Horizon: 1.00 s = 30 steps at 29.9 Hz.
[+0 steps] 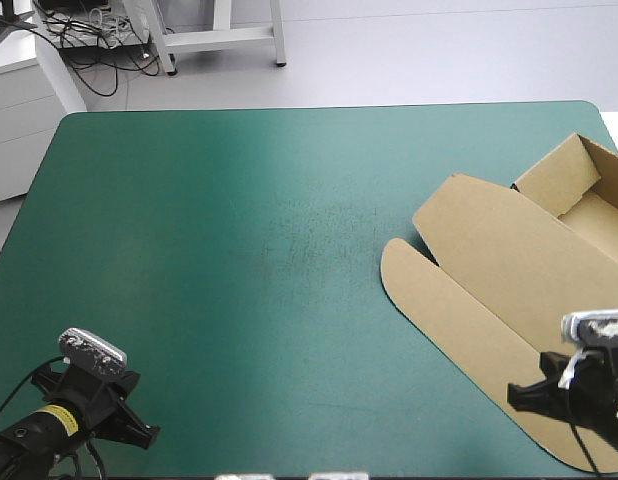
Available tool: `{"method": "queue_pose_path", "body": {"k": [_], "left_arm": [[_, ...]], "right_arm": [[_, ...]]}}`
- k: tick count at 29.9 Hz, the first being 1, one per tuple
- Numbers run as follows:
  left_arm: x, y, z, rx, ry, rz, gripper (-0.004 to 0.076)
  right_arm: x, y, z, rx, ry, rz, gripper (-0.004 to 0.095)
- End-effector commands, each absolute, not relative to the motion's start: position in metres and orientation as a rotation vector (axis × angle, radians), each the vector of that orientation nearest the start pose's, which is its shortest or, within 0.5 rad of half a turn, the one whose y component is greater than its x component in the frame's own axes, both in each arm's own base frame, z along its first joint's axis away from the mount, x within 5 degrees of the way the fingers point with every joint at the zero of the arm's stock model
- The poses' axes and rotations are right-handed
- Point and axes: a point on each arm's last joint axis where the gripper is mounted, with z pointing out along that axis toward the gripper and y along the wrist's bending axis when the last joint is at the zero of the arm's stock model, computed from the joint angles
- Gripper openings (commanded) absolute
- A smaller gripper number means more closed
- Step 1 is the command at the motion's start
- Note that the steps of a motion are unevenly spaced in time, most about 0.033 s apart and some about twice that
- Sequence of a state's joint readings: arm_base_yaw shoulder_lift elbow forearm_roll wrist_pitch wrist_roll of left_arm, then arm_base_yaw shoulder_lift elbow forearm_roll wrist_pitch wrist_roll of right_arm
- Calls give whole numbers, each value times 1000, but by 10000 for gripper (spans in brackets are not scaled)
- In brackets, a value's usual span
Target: Fold the box
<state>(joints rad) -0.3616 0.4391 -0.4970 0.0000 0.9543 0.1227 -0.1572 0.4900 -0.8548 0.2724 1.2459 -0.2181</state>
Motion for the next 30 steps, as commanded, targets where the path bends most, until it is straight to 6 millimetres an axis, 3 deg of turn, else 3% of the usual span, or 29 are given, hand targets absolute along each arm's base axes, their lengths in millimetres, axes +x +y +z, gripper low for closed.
{"method": "queue_pose_path", "body": {"k": [1, 5, 9, 14, 30], "left_arm": [[68, -26, 281, 545, 2248, -126, -10], [68, -26, 281, 545, 2248, -126, -10], [68, -26, 281, 545, 2248, -126, -10], [68, -26, 281, 545, 2248, -126, -10], [68, -26, 281, 531, 2252, -133, -10]], "right_arm": [[35, 20, 342, -117, 2272, 180, -19], [20, 23, 314, -119, 2267, 178, -19], [9, 24, 298, -122, 2222, 165, -19], [2, 25, 292, -118, 2153, 143, -19], [3, 24, 283, -98, 2188, 161, -19]]}}
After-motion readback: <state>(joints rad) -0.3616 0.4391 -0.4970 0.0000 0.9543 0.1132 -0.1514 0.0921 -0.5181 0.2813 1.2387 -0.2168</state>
